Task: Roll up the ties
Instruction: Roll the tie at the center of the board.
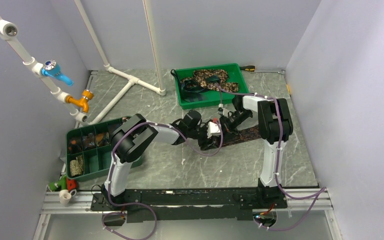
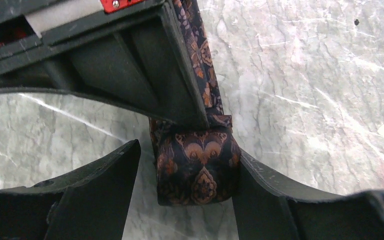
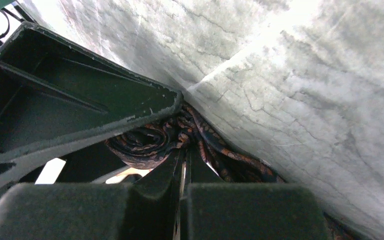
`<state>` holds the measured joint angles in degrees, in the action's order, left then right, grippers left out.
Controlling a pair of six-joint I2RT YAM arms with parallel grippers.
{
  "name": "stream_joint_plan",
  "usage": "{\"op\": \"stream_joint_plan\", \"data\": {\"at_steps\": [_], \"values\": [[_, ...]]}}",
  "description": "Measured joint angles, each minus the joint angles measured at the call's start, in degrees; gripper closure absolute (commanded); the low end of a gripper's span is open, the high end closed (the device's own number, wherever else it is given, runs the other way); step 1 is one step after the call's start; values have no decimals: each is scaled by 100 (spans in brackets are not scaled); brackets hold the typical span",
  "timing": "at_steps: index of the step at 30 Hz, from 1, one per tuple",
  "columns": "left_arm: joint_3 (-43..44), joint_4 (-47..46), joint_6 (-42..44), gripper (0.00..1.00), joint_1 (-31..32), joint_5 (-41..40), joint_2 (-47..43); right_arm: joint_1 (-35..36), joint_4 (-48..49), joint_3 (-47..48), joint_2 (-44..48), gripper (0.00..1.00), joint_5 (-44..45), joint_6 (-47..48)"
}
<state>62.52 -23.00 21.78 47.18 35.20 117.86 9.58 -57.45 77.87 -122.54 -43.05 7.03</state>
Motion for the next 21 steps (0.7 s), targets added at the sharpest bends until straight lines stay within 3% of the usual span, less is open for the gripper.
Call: {"op": "stream_joint_plan", "data": {"at_steps": [3,6,10,13,21], "values": [[107,-57,146,46,17,61,98,-2,-50,39,-35,100,9,-2],[236,87,273,70,37,245,168,-2,-103,87,-63,100,24,-2],[448,520,256,88,44,299,188,-2,-129,94,-39,100,39,0],[553,796,74,92,42,175,179,-2,-61,39,87,95,63,4],[511,1314,-516,91,-31,-219,-52,-13,442,-184,817,50,-114,-17]]}}
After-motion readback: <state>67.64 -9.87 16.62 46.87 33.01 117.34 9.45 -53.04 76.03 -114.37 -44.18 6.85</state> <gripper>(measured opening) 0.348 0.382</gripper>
